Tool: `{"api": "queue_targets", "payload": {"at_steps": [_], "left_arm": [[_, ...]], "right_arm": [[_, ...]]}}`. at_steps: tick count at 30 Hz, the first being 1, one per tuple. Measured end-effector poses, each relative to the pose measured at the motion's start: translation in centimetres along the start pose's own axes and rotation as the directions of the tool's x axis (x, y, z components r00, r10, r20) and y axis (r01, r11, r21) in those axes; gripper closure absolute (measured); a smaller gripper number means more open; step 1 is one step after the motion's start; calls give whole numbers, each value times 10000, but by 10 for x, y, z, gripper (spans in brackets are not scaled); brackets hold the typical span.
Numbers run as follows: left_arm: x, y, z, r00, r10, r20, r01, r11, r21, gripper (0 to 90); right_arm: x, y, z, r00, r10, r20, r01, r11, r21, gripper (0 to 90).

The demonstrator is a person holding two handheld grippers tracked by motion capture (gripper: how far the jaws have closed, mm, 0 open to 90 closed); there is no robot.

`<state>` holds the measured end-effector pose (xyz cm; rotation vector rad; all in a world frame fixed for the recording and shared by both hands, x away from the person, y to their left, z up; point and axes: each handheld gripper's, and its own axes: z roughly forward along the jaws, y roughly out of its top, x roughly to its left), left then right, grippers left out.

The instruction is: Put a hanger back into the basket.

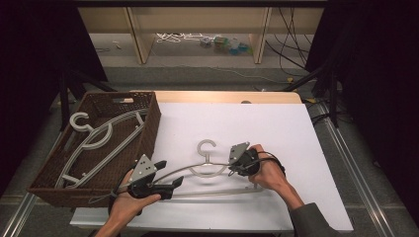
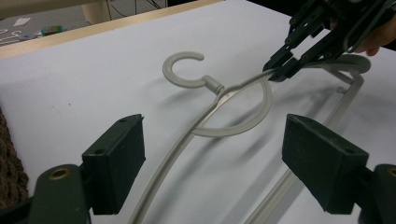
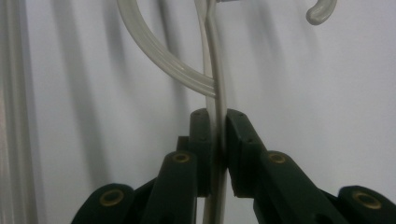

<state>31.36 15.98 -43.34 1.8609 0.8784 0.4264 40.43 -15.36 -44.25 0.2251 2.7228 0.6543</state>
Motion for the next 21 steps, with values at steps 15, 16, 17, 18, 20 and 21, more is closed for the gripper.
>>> {"api": "queue_targets", "payload": {"at_steps": [15, 16, 17, 18, 20, 21], "left_arm": [[-4, 17, 22, 9990, 337, 308, -353, 9978, 562, 243], [-4, 17, 22, 9990, 337, 308, -353, 9978, 562, 243], [-5, 22, 26, 9983, 416, 404, -442, 9969, 655, 245], [-5, 22, 26, 9983, 416, 404, -442, 9969, 655, 264], [-5, 29, 30, 9957, 787, 484, -833, 9914, 1006, 274], [-5, 35, 36, 9948, 825, 605, -893, 9888, 1195, 277]], "right_arm": [[8, 3, -28, 9993, -288, 242, 298, 9986, -432, 822], [8, 4, -30, 9994, -275, 205, 282, 9990, -360, 822], [8, 4, -33, 9993, -303, 206, 310, 9988, -370, 822], [8, 4, -33, 9993, -303, 206, 310, 9988, -370, 822], [10, 5, -40, 9994, -247, 259, 258, 9987, -432, 822], [10, 6, -42, 9992, -283, 295, 296, 9985, -463, 822]]}}
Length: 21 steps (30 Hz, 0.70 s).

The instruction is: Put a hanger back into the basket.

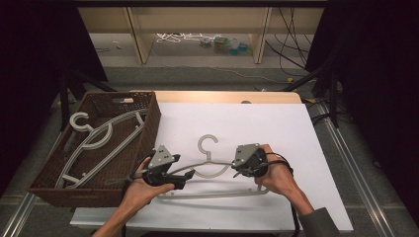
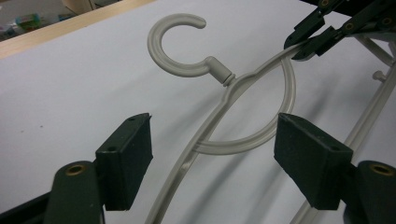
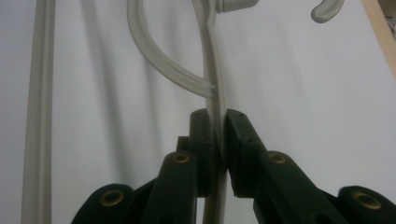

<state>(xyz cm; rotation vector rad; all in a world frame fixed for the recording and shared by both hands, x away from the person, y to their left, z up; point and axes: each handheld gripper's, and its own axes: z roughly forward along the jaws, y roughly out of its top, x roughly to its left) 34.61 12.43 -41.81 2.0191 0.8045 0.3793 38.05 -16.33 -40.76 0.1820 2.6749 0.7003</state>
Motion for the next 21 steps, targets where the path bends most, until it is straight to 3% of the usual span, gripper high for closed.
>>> {"api": "queue_targets", "payload": {"at_steps": [2, 4, 6, 9, 11, 21], "left_arm": [[-1, 2, 4, 9999, -82, -86, 81, 9999, -72, 280], [-2, 8, 14, 9998, 191, -64, -189, 9994, 293, 292], [-3, 10, 18, 9998, 169, -135, -165, 9994, 301, 292], [-4, 15, 25, 9987, 494, -133, -487, 9976, 487, 307], [-5, 17, 32, 9980, 629, -34, -624, 9947, 822, 308], [-7, 22, 38, 9954, 938, 184, -953, 9884, 1183, 440]], "right_arm": [[0, 1, -2, 10000, -5, 33, 5, 10000, -13, 822], [2, 2, -5, 9999, 102, 115, -100, 9997, -209, 822], [3, 2, -6, 9998, 94, 161, -90, 9997, -215, 822], [4, 2, -11, 9999, 9, 161, -6, 9998, -204, 822], [5, 2, -13, 9997, -27, 236, 33, 9997, -229, 822], [7, 6, -22, 9992, -298, 278, 309, 9987, -414, 822]]}}
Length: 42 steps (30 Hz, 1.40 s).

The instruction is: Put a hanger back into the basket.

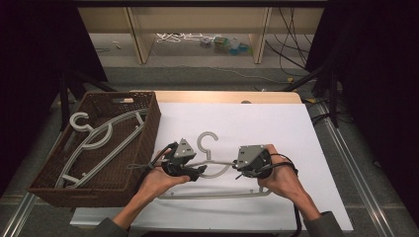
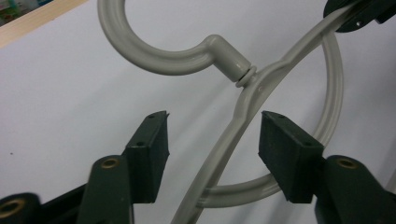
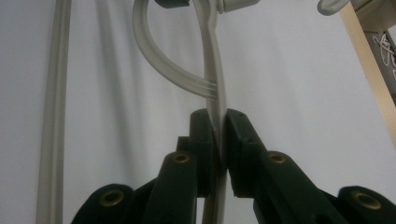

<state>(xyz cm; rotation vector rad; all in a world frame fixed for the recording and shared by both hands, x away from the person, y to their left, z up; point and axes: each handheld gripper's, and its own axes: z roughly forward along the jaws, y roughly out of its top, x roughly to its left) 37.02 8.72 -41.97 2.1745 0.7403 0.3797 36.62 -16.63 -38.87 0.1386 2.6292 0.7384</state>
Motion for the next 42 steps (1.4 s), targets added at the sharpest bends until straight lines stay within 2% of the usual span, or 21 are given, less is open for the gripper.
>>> {"api": "queue_targets", "payload": {"at_steps": [4, 6, 7, 9, 12, 13, 14, 17, 19, 21, 26, 27, 29, 33, 35, 36, 37, 38, 39, 40, 42], "left_arm": [[-1, 2, 1, 9996, 271, 80, -271, 9996, 41, 548], [-3, 3, 3, 9966, 802, 169, -807, 9962, 331, 626], [-3, 3, 3, 9966, 802, 169, -807, 9962, 331, 671], [-7, 5, 4, 9872, 1591, 131, -1596, 9854, 586, 704], [-11, 8, 1, 9767, 2144, 110, -2146, 9747, 617, 732], [-11, 8, 1, 9767, 2144, 110, -2146, 9747, 617, 741], [-12, 9, -3, 9695, 2449, 113, -2451, 9676, 611, 748], [-11, 11, -7, 9688, 2423, 511, -2449, 9682, 514, 777], [-11, 10, -8, 9719, 2197, 849, -2235, 9740, 377, 795], [-12, 11, -9, 9697, 2294, 834, -2333, 9715, 407, 808], [-11, 11, -11, 9766, 1977, 851, -2004, 9794, 246, 821], [-10, 11, -12, 9785, 1887, 832, -1909, 9814, 182, 821], [-1, 10, -16, 9863, 1544, 585, -1551, 9879, 88, 822], [8, 10, -23, 9922, 1160, 456, -1160, 9932, -12, 822], [11, 10, -25, 9937, 1067, 357, -1068, 9943, 6, 822], [11, 10, -25, 9937, 1067, 357, -1068, 9943, 6, 822], [14, 10, -27, 9959, 848, 308, -847, 9964, -60, 822], [14, 10, -27, 9959, 848, 308, -847, 9964, -60, 822], [18, 10, -30, 9972, 716, 224, -713, 9974, -133, 822], [20, 10, -31, 9977, 645, 209, -641, 9978, -157, 822], [22, 9, -33, 9983, 566, 121, -564, 9983, -172, 822]], "right_arm": [[0, 1, 0, 9999, -160, 36, 159, 9999, 46, 822], [2, 1, 0, 10000, -71, -26, 71, 10000, 2, 822], [2, 1, 0, 10000, -71, -26, 71, 10000, 2, 822], [1, 1, 0, 9998, -182, 4, 182, 9998, 16, 821], [0, 0, 0, 9996, -297, -17, 297, 9996, -25, 821], [0, -1, -1, 9995, -308, -51, 308, 9995, -64, 820], [-1, -1, -1, 9993, -361, 0, 361, 9993, -123, 818], [-4, -3, -3, 9989, -444, 145, 450, 9983, -383, 796], [-7, -4, -5, 9984, -484, 305, 499, 9975, -506, 773], [-9, -4, -6, 9985, -425, 357, 445, 9973, -580, 755], [-11, -5, -7, 9965, 345, 764, -273, 9952, -940, 622], [-12, -4, -10, 9839, 1353, 1164, -1177, 9821, -1473, 508], [-15, -4, -14, 9674, 2129, 1369, -1833, 9623, -2009, 422], [-20, -6, -18, 9334, 3307, 1394, -2829, 9170, -2812, 329], [-20, -8, -19, 9164, 3756, 1386, -3222, 8974, -3016, 306], [-20, -8, -19, 9164, 3756, 1386, -3222, 8974, -3016, 306], [-21, -9, -21, 9033, 4053, 1404, -3433, 8794, -3299, 281], [-21, -9, -21, 9033, 4053, 1404, -3433, 8794, -3299, 281], [-21, -9, -23, 8875, 4426, 1279, -3779, 8582, -3475, 244], [-20, -9, -24, 8772, 4633, 1261, -3955, 8460, -3575, 227], [-19, -10, -26, 8708, 4770, 1188, -4062, 8343, -3727, 228]]}}
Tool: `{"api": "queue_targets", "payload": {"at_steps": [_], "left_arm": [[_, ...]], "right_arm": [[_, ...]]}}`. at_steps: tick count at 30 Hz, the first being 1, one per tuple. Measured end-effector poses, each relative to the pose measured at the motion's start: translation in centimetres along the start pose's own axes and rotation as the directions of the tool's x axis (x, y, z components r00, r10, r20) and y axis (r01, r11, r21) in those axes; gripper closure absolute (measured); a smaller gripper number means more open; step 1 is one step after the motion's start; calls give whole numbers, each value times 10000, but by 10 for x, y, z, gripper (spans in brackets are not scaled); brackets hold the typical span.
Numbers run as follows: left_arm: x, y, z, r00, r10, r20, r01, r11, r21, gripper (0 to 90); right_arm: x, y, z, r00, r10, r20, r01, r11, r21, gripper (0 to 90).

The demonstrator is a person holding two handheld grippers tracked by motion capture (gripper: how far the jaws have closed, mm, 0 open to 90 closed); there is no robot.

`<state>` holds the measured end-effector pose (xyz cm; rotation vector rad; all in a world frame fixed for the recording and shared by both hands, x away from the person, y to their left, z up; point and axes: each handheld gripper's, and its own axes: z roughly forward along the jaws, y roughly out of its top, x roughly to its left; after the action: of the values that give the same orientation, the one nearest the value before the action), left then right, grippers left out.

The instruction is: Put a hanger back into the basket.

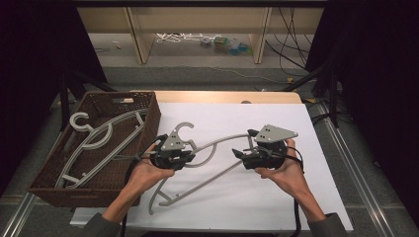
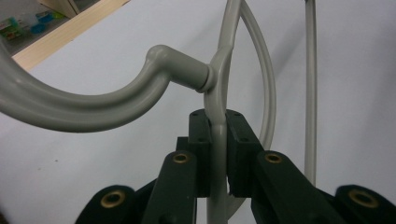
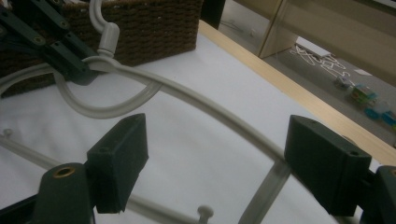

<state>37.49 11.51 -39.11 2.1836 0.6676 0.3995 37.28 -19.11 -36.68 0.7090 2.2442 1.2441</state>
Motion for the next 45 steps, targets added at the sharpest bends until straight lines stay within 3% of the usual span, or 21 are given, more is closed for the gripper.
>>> {"api": "queue_targets", "payload": {"at_steps": [5, 8, 9, 14, 21, 24, 25, 27, 30, 34, 35, 42, 45], "left_arm": [[9, -1, -8, 9988, -472, -159, 469, 9987, -214, 822], [14, -1, -12, 9982, -592, -74, 590, 9978, -308, 822], [15, -1, -14, 9965, -833, -106, 828, 9957, -406, 822], [18, -2, -15, 9966, -820, -21, 818, 9955, -468, 822], [22, 0, -22, 9938, -1111, -85, 1104, 9920, -611, 822], [24, 0, -28, 9912, -1319, -80, 1309, 9885, -753, 822], [23, 0, -30, 9882, -1530, -86, 1515, 9840, -933, 822], [25, 1, -33, 9891, -1471, -19, 1464, 9854, -866, 822], [24, 1, -39, 9857, -1684, 44, 1679, 9796, -1102, 822], [24, 3, -46, 9864, -1641, 58, 1636, 9789, -1221, 822], [23, 3, -49, 9837, -1796, 95, 1793, 9751, -1303, 822], [28, 1, -63, 9800, -1975, 254, 1991, 9705, -1356, 822], [29, 4, -71, 9824, -1852, 243, 1868, 9722, -1410, 822]], "right_arm": [[4, -4, -4, 9990, 407, 162, -399, 9983, -435, 209], [7, -7, -5, 9985, 530, 100, -526, 9979, -367, 204], [8, -8, -4, 9983, 571, 98, -567, 9977, -385, 202], [11, -12, -5, 9977, 678, 73, -675, 9970, -368, 202], [13, -23, -6, 9941, 1075, 174, -1061, 9921, -662, 190], [14, -27, -8, 9932, 1140, 214, -1121, 9907, -777, 189], [13, -28, -8, 9937, 1070, 340, -1034, 9903, -925, 189], [14, -30, -10, 9928, 1149, 328, -1114, 9894, -936, 189], [13, -33, -13, 9921, 1214, 311, -1182, 9890, -889, 187], [13, -38, -15, 9916, 1248, 334, -1215, 9887, -874, 186], [14, -41, -16, 9904, 1338, 346, -1305, 9879, -843, 186], [16, -49, -18, 9889, 1437, 372, -1400, 9862, -887, 183], [18, -51, -19, 9883, 1485, 336, -1450, 9852, -910, 183]]}}
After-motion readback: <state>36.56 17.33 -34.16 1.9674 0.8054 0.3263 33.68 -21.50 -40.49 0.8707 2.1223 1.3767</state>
